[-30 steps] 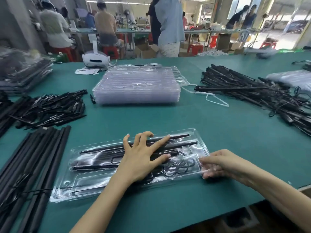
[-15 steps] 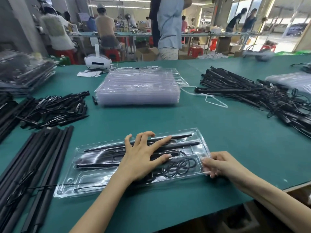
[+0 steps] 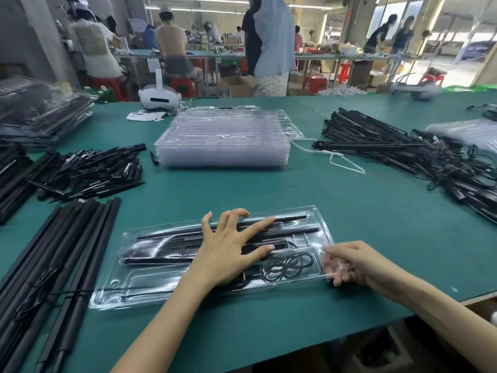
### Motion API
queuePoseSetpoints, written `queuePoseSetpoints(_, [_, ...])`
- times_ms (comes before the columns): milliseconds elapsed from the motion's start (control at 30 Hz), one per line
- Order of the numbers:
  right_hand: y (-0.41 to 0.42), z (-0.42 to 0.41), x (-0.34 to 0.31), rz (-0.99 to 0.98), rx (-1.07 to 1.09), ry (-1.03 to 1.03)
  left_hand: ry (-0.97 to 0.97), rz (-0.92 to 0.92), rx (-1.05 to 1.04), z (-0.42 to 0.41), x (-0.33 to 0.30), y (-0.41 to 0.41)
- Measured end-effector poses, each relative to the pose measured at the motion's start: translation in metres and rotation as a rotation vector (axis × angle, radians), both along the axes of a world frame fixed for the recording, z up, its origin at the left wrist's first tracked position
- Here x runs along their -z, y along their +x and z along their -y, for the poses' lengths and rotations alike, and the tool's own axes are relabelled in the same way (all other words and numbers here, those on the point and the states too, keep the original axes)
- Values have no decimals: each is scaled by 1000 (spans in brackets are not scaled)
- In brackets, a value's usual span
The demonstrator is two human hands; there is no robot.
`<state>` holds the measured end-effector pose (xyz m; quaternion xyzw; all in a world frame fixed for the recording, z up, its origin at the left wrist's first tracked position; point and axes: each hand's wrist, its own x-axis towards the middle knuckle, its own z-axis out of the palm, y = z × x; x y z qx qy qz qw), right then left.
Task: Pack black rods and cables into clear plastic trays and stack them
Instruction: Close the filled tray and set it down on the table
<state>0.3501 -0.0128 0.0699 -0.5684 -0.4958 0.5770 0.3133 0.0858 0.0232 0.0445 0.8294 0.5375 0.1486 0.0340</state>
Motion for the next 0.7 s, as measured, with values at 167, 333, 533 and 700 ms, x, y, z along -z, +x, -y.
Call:
queuePoseSetpoints(167, [-1,5,2,126,-42,123,-26,-3,6,0,-1,0])
queuePoseSetpoints(333, [-5,6,6,162,-24,203,-33,-1,14,-1,-1,0])
queuePoseSetpoints(533, [-8,4,11,139,93,236,-72,602,61,-3,-16,-4])
queuePoseSetpoints(700, [-5,3,14,105,115,234,158,557,-123,-4,-17,-61])
